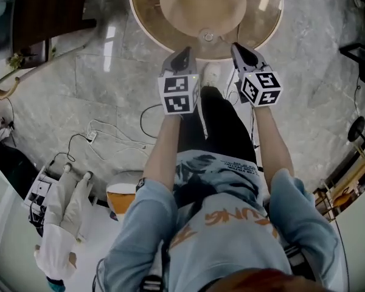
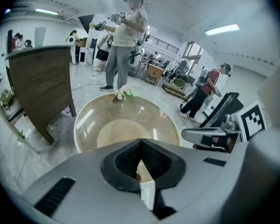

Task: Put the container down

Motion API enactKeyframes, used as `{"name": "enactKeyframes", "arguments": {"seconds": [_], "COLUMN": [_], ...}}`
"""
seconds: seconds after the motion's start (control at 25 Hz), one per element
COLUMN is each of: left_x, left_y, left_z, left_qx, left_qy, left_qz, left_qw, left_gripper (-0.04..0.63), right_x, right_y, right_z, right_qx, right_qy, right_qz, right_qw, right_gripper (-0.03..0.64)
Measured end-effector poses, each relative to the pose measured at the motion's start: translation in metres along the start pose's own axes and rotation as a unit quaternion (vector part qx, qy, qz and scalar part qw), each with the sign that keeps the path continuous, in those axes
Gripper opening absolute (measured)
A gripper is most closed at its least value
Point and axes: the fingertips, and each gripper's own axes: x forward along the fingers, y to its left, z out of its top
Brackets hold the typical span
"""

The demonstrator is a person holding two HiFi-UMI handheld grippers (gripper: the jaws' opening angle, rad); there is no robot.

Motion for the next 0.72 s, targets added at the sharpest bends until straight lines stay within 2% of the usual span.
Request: {"name": "enactKeyframes", "arguments": {"seconds": [0.28,0.4,0.56,0.64,0.72], "left_x": [-0.058,-0.098,-0.155,-0.179,-0.198], "left_y": [-0.057,-0.074,-0.089,-0.104,-0.119], "left_z": [0.097,0.152,0.207,0.227,0.244], "left_qx": [-0.004,-0.014,-0.032,-0.013,0.025], "left_qy": [-0.093,-0.149,-0.222,-0.248,-0.267], "left_qz": [-0.041,-0.032,-0.003,0.005,0.011], "left_qw": [0.9948,0.9883,0.9744,0.9686,0.9634], "left_gripper": [0.025,0.025,0.025,0.025,0.025], "right_x": [-0.07,-0.106,-0.148,-0.172,-0.196], "right_y": [0.01,0.019,0.034,0.039,0.042], "right_z": [0.088,0.134,0.199,0.227,0.254], "right_qx": [-0.029,-0.013,-0.004,-0.01,-0.019], "right_qy": [-0.054,-0.092,-0.159,-0.19,-0.219], "right_qz": [-0.004,-0.011,-0.032,-0.051,-0.071], "right_qw": [0.998,0.996,0.987,0.98,0.973], "right_gripper": [0.012,0.012,0.012,0.012,0.012]}}
